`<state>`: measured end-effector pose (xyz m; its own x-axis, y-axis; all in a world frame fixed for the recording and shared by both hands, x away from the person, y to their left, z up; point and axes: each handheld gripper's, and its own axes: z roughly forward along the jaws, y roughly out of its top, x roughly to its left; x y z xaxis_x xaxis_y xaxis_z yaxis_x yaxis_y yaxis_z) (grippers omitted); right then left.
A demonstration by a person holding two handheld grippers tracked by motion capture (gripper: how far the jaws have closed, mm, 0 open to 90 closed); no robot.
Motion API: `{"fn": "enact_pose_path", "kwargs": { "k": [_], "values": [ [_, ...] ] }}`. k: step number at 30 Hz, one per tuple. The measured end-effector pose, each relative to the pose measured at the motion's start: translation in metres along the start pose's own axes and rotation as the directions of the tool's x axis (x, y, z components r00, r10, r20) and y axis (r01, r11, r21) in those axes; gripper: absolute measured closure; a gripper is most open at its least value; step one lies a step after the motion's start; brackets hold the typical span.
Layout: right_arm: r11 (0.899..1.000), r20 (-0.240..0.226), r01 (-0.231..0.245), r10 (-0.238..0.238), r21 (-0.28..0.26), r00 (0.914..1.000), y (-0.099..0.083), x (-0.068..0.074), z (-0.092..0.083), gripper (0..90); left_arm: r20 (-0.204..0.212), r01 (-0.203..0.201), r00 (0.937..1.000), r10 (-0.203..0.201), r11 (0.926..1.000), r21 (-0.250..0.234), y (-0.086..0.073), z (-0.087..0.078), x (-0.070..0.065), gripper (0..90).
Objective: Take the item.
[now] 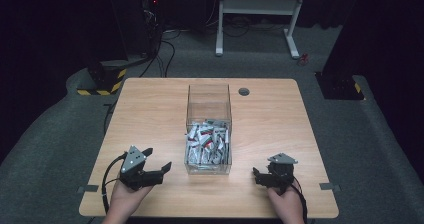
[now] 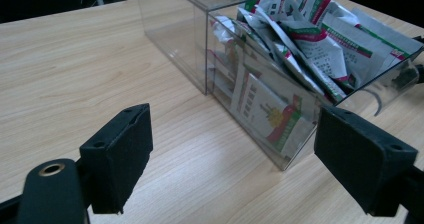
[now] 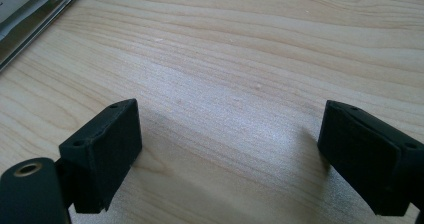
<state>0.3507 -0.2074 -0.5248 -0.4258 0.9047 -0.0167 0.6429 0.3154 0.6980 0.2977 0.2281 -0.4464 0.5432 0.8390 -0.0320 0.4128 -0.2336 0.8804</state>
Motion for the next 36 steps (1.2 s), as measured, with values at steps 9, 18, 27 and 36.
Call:
{"fn": "enact_pose_path", "kwargs": {
  "k": [9,18,27,36],
  "values": [
    [1.000,-0.001,0.000,0.000,0.000,1.0000,0.000,0.000,0.000,10.4,0.020,-0.007,0.9998,0.008,0.9999,-0.012,0.010,0.004,-0.009,16.5],
    [1.000,-0.001,0.000,0.000,0.000,1.0000,0.000,0.000,0.000,10.4,0.035,-0.018,0.9992,0.019,0.9997,-0.015,0.017,0.010,-0.016,16.6],
    [1.000,-0.004,0.005,-0.005,0.000,1.0000,0.000,0.000,0.000,10.4,0.055,-0.027,0.9981,0.028,0.9995,-0.014,0.022,0.016,-0.022,16.9],
    [1.000,-0.003,0.005,-0.005,-0.002,1.0000,0.000,0.000,0.000,10.4,0.077,-0.032,0.9965,0.033,0.9994,-0.014,0.029,0.022,-0.028,17.2]
  ]
}}
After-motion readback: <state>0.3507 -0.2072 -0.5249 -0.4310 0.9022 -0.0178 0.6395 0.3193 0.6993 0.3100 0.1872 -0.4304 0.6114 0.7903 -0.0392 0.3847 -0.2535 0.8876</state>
